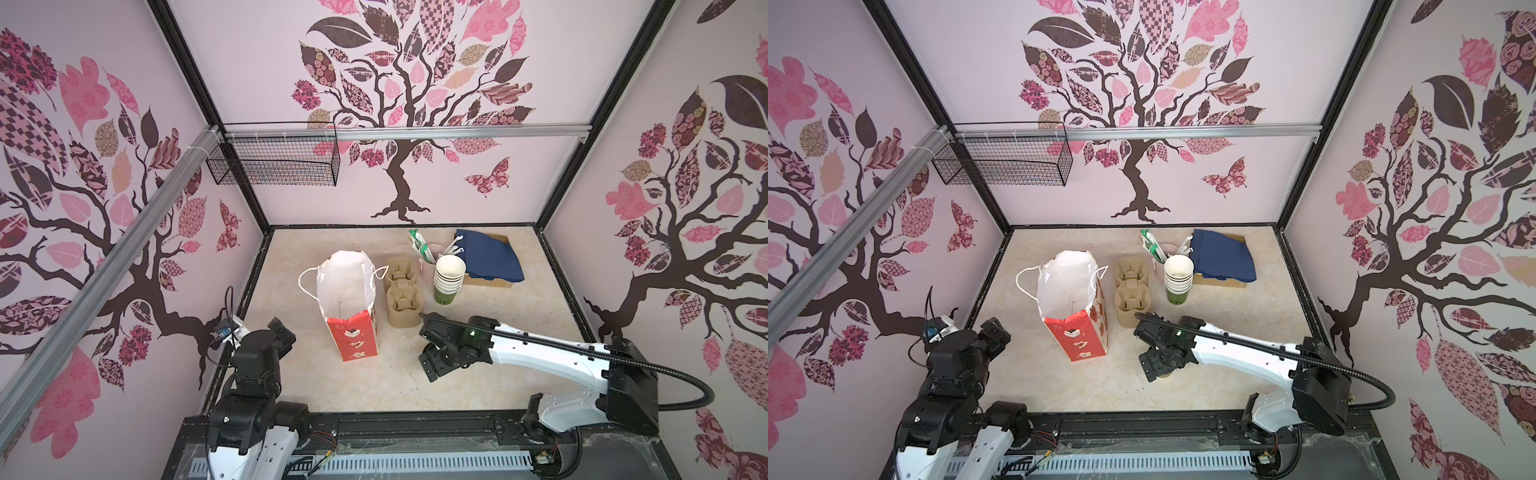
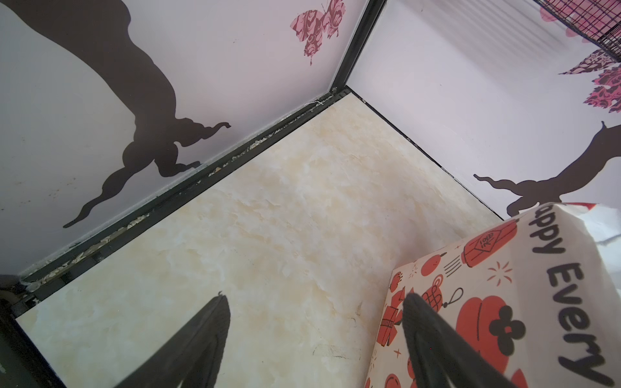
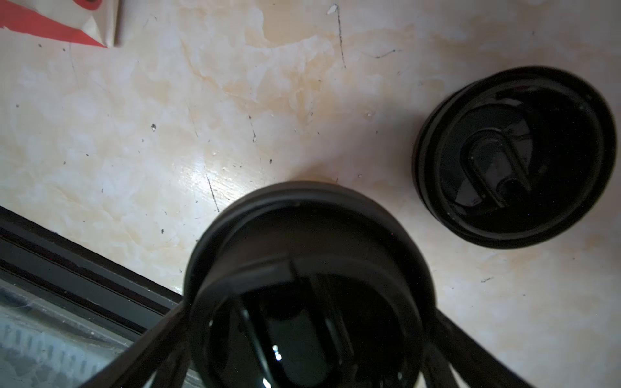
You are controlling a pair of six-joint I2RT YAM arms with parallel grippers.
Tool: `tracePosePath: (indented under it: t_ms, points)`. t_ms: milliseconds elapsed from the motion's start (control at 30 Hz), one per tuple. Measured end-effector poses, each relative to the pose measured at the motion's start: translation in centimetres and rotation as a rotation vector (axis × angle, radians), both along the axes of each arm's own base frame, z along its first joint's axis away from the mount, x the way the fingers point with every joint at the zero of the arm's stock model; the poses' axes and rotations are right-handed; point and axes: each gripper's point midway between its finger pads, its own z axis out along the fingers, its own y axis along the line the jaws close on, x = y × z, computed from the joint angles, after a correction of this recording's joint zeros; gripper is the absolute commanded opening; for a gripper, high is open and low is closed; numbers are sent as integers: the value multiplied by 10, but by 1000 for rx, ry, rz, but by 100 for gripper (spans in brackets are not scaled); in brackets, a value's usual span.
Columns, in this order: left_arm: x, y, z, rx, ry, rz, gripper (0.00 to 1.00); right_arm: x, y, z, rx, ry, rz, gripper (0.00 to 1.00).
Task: Pack a coffee takeout order
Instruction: Pick up the coffee cup from the bottom-center of the table.
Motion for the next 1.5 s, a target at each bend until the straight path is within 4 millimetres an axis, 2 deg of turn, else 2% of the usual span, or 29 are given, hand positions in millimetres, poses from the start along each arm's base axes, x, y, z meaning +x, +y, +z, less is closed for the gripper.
tracePosePath:
  t_ms: [467,733,1167,1333,1500]
  points:
    - [0,0,1,0,-4,0,84,4,2,-6,-29,2,-3,97]
    - [0,0,0,0,-3,1,84,5,3,-7,-31,-2,-4,93]
    - [-1,0,1,0,-4,1,84,9,-4,-4,-50,-23,-50,92]
    - [-1,0,1,0,-4,1,84,8,-13,7,-47,-42,-75,91]
    - [-1,0,1,0,-9,1,84,16,-35,25,-33,-66,-143,90]
